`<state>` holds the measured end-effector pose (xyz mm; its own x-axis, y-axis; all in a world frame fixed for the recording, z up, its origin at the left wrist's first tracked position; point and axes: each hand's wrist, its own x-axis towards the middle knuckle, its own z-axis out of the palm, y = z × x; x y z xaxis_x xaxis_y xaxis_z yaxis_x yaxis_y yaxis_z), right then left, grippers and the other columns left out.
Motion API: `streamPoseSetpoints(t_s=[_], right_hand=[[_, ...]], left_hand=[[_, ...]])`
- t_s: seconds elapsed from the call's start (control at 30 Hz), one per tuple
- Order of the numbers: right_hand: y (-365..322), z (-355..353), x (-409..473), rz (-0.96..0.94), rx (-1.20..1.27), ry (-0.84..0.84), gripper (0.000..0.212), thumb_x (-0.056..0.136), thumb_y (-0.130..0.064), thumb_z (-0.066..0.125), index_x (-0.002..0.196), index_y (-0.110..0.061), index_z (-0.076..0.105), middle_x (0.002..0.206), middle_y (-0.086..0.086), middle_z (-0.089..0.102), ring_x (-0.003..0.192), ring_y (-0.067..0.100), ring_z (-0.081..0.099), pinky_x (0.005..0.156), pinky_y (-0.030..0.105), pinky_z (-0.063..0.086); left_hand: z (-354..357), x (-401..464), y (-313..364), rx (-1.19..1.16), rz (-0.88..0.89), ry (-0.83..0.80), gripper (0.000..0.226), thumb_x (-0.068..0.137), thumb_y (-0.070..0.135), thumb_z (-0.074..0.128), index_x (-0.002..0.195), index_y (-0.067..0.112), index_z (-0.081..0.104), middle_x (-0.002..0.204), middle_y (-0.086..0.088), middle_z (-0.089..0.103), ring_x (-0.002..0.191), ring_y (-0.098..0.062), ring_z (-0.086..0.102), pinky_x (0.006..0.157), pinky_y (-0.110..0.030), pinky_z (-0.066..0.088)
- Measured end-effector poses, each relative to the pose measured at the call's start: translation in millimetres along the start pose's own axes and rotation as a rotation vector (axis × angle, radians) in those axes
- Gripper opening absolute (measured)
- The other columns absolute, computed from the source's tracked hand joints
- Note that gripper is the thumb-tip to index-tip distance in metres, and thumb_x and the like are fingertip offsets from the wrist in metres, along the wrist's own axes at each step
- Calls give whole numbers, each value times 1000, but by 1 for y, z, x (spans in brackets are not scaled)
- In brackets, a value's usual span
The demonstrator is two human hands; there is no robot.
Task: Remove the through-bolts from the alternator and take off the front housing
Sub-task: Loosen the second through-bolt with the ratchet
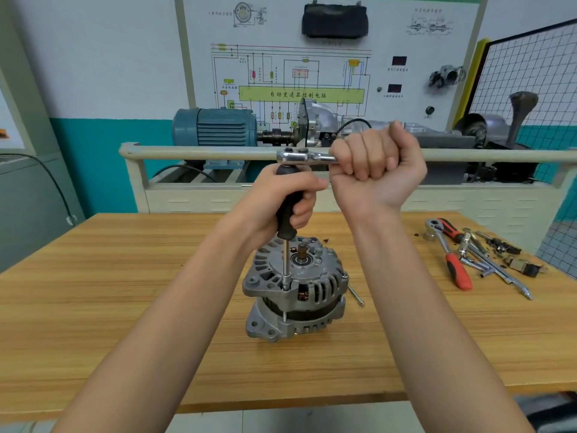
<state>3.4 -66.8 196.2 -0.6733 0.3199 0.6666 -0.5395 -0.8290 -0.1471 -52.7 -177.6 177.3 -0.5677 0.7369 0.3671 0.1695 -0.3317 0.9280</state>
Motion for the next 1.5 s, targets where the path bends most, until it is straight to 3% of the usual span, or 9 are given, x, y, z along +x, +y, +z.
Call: streamPoseSetpoints(t_s=[0.2,0.37,0.53,0.73,0.9,1.0,1.13,1.33,1.5], right_hand=[[5,-3,6,19,63,52,46,80,-15,40,35,-17,32,30,-4,24,38,11,8,40,22,17],[14,11,-14,-201,-310,-124,51,90,-8,32,42,-23,27,35,-6,27,38,13,14,44,25,22],[37,18,-37,-546,-779,-267,36,80,-9,45,50,-23,30,48,-8,36,41,10,27,50,27,22],[22,15,-22,-357,-532,-315,41,81,-6,40,46,-21,27,38,-2,23,37,6,24,47,24,21],[4,2,1,-1,-55,-14,48,82,-14,38,34,-17,32,31,-4,24,38,12,9,42,22,18],[1,-3,10,41,53,115,47,81,-15,39,34,-16,31,31,-4,22,37,11,8,42,22,16],[10,5,0,-80,-147,27,51,85,-12,37,35,-19,32,32,-5,24,33,10,17,41,22,21],[40,20,-31,-520,-765,-280,40,83,-10,45,47,-24,34,45,-8,34,40,11,27,46,30,19],[39,20,-30,-508,-718,-293,38,80,-11,45,48,-23,30,41,-5,29,39,8,27,47,27,20]], left_hand=[[1,1,-3,-76,-69,19,48,81,11,56,40,21,35,32,8,23,26,-4,17,33,-14,13],[11,5,-6,9,12,306,50,88,2,50,47,20,29,36,7,21,29,-8,14,37,-12,14],[19,5,-10,69,60,482,42,88,2,49,54,18,29,34,11,28,30,-7,19,36,-12,16],[5,-1,-8,9,49,274,43,83,-1,57,48,17,38,37,4,29,32,-11,22,37,-17,20],[-3,0,-2,-73,2,-6,36,76,11,59,45,19,42,39,3,32,31,-10,27,38,-18,22],[0,3,-5,-60,-10,14,49,87,9,58,45,18,33,34,6,25,26,-6,19,33,-13,19],[2,5,-6,-33,0,192,50,90,4,51,49,18,28,35,6,21,27,-7,15,35,-12,16],[13,5,-11,89,69,490,42,86,-3,50,54,18,32,35,10,31,32,-7,23,36,-14,19],[5,2,-10,68,52,342,43,86,-1,52,50,17,35,35,5,30,30,-9,22,35,-14,21]])
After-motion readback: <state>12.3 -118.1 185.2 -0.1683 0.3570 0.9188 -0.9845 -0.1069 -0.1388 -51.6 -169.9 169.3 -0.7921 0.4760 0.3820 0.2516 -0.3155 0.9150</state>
